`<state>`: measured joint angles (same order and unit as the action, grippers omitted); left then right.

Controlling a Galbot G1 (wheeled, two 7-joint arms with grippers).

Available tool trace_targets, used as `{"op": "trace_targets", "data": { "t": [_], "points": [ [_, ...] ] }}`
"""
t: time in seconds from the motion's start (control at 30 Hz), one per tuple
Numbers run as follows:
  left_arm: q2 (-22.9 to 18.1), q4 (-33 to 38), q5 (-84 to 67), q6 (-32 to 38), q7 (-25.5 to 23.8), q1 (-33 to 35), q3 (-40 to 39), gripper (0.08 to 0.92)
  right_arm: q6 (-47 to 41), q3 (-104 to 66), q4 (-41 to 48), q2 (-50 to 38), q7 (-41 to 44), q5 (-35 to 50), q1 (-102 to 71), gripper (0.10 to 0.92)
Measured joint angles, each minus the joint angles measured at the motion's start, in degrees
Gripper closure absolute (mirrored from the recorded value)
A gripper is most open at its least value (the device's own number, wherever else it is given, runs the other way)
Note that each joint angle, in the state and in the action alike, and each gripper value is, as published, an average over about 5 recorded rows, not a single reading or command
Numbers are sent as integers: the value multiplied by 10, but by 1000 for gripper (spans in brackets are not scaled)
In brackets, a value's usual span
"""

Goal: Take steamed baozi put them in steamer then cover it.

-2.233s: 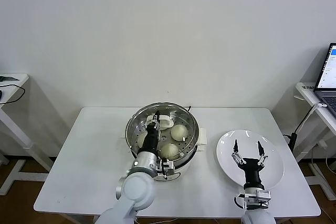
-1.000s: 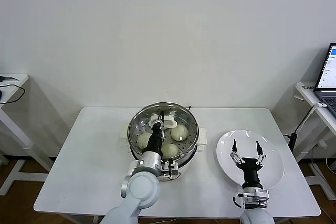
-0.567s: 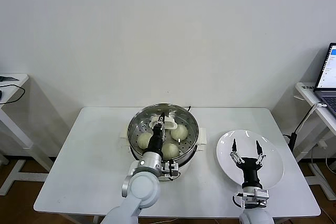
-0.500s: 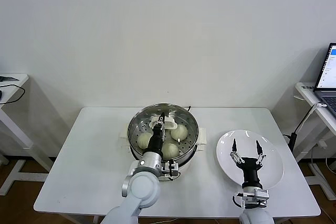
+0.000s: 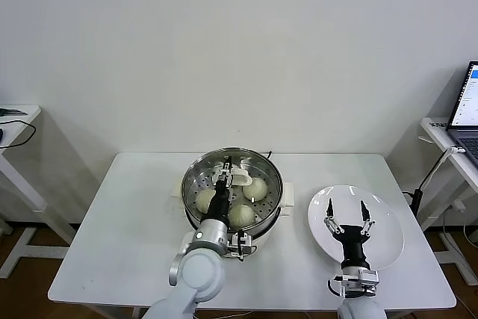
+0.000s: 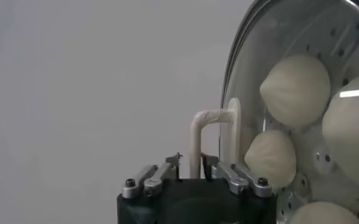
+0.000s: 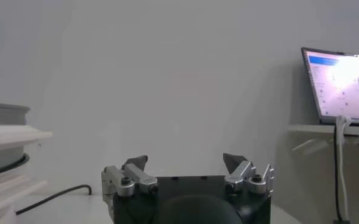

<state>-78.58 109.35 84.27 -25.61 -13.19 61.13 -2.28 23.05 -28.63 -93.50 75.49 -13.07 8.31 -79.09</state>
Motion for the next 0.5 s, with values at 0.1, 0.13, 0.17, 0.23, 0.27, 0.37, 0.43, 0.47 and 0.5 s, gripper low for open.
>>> {"op": "trace_targets", "data": {
  "t": [0.1, 0.13, 0.17, 0.23, 0.27, 0.37, 0.43, 0.47, 0.5],
  "points": [
    [5, 13, -5, 0, 0, 7, -1, 390, -1, 1, -1, -1, 0, 0, 1, 203],
    [7, 18, -7, 0, 1, 9, -1, 355, -1, 1, -1, -1, 0, 0, 1, 203],
    [10, 24, -9, -1, 1, 12, -1, 329, -1, 1, -2, -1, 0, -1, 2, 203],
    [16, 37, -14, -1, 1, 19, -1, 269, -2, 1, -2, -2, 0, -2, 2, 203],
    [19, 44, -17, -1, 2, 23, -1, 243, -3, 1, -2, -2, -1, -2, 3, 203],
    [30, 67, -26, 0, 3, 35, 1, 190, -6, 1, -3, -3, -1, -2, 4, 203],
    [37, 84, -32, 1, 5, 44, 3, 181, -10, 2, -4, -4, -3, -1, 4, 203],
    [41, 92, -36, 1, 6, 49, 5, 179, -12, 3, -4, -5, -4, -1, 4, 203],
    [46, 102, -41, 3, 8, 55, 7, 178, -14, 3, -5, -5, -5, 0, 4, 203]
  ]
}}
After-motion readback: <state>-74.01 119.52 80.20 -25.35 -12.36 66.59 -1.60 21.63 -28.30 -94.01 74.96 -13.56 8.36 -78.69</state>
